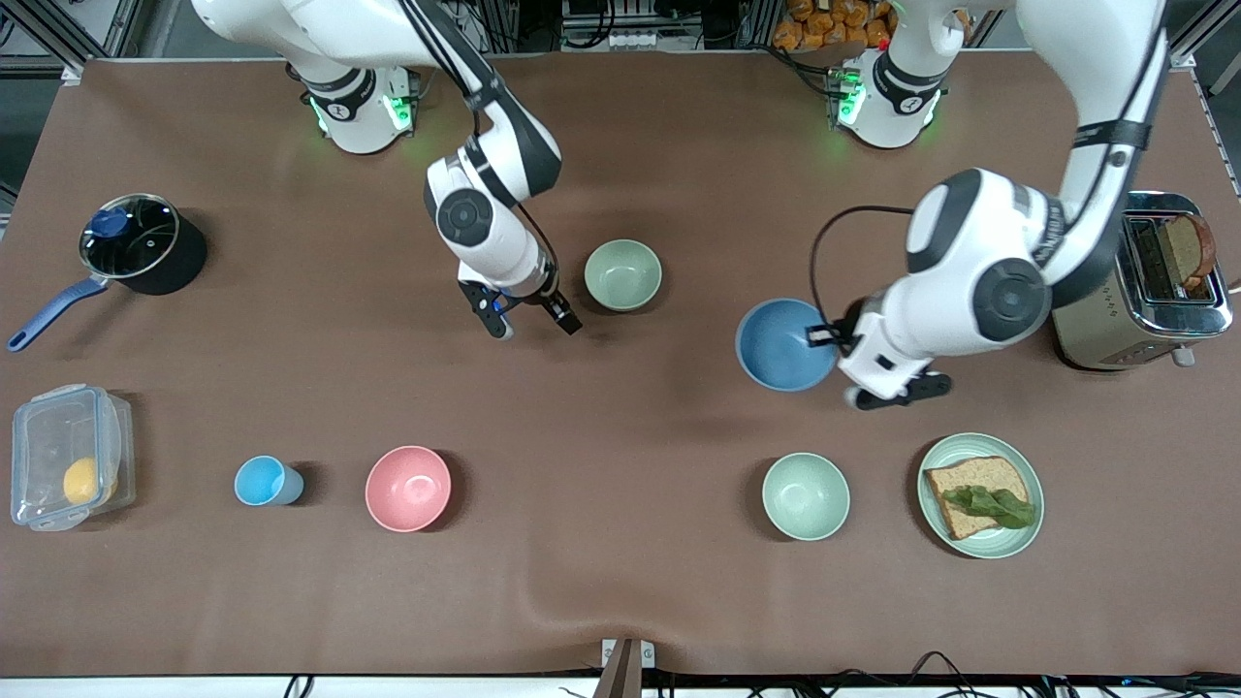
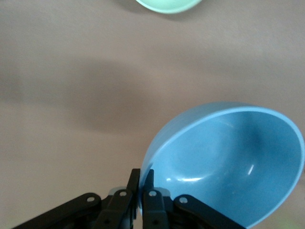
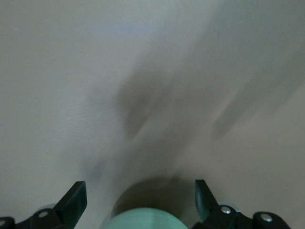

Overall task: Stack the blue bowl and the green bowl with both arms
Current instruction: 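Carry the blue bowl with the left gripper and lower it into the green bowl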

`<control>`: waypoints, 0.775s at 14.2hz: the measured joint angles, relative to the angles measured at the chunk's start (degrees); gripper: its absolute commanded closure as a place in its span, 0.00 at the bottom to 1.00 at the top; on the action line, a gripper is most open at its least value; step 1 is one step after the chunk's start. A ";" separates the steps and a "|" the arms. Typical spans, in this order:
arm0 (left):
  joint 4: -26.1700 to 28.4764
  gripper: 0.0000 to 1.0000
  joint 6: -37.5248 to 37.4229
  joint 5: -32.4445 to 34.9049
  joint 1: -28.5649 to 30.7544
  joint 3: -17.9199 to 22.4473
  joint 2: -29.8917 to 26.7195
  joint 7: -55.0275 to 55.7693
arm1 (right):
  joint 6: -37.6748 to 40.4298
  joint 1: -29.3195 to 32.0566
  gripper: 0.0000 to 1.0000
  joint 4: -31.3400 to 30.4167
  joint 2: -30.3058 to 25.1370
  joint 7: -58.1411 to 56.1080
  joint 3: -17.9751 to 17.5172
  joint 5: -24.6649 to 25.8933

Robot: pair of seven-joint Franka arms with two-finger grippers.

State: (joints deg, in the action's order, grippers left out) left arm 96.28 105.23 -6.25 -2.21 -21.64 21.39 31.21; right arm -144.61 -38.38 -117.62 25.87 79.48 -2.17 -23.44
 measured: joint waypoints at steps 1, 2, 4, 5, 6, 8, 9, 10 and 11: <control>0.20 1.00 0.17 -0.16 -0.14 -0.93 0.04 0.74 | -0.41 -0.07 0.00 0.56 1.39 0.01 -0.19 -1.98; 0.40 1.00 0.24 -0.25 -0.19 -1.84 0.09 1.46 | -0.67 -0.21 0.00 1.08 2.61 -0.02 -0.36 -4.02; 1.19 1.00 1.10 -0.33 -0.22 -4.02 0.20 3.28 | -0.79 -0.46 0.00 1.88 4.30 -0.32 -0.78 -8.15; 1.86 1.00 2.01 -0.35 -0.25 -5.30 0.24 4.41 | -0.79 -0.53 0.00 2.02 4.73 -0.85 -1.09 -9.96; 2.66 1.00 3.14 -0.35 -0.30 -6.57 0.28 5.48 | -0.77 -0.61 0.00 2.03 4.95 -1.75 -1.31 -11.34; 4.74 1.00 5.51 -0.36 -0.78 -8.76 0.41 7.31 | -0.73 -0.73 0.00 2.04 5.30 -3.04 -1.51 -13.57; 5.92 1.00 6.38 -0.36 -1.47 -9.30 0.49 7.81 | -0.71 -0.90 0.00 2.05 5.46 -3.61 -1.56 -14.46; 7.25 1.00 7.20 -0.36 -2.36 -9.53 0.54 8.21 | -0.71 -1.22 0.00 2.06 5.62 -3.87 -1.61 -14.92; 8.57 1.00 8.10 -0.36 -3.19 -9.58 0.57 8.29 | -0.71 -1.50 0.00 2.06 5.74 -4.06 -1.62 -15.04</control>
State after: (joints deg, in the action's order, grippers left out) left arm 104.84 113.33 -6.60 -5.40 -31.23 21.96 39.50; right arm -145.31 -39.88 -115.56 31.61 75.42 -3.79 -38.48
